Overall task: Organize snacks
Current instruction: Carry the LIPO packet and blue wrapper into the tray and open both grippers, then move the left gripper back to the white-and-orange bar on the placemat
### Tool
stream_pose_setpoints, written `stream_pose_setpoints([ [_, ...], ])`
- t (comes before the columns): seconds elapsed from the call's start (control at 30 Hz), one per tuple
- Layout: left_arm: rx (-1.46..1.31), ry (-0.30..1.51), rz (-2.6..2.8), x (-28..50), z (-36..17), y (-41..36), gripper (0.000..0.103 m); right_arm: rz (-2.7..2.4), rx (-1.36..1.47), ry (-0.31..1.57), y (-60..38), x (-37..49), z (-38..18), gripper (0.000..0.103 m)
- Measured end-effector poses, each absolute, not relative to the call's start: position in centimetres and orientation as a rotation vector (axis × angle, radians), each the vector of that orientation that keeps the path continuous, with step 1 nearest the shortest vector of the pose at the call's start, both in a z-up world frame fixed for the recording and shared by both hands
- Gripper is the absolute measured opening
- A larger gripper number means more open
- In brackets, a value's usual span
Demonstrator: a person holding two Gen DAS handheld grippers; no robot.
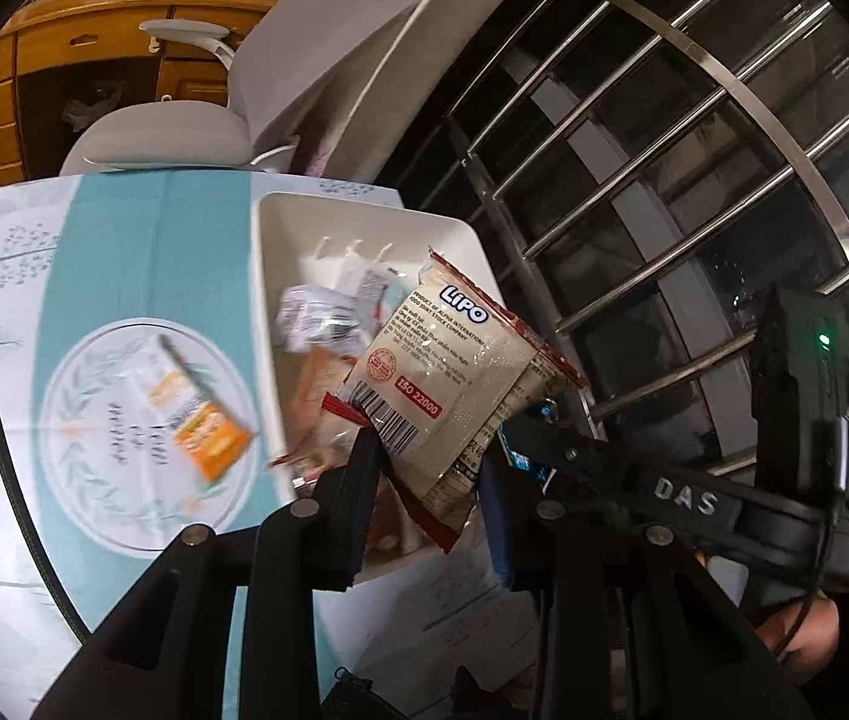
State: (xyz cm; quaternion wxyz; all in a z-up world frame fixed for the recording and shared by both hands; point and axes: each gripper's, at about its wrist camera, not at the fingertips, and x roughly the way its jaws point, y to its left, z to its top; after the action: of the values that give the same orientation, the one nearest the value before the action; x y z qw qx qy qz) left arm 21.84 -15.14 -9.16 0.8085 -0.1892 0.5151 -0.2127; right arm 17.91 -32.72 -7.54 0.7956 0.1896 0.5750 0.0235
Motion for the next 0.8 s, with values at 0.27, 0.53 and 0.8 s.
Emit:
stream_pose_setpoints([
  [0.27, -0.447, 1.103, -0.402, 22.7, -10.4, -17.7, 0.064, 0.072, 0.431, 1.236, -35.3, 18.4, -7.8, 0.039],
  [0.53, -0.506, 1.129, -0.286, 21.4, -11.6, -14.7, 0.069, 0.108, 0.446, 1.258, -34.3, 18.0, -8.6, 0.056],
  [0.8, -0.514, 1.197, -0.183, 19.5, -13.8, -10.0, 0.074, 0.061, 0.483, 1.311, -32.0, 16.8, -10.7, 0.067],
])
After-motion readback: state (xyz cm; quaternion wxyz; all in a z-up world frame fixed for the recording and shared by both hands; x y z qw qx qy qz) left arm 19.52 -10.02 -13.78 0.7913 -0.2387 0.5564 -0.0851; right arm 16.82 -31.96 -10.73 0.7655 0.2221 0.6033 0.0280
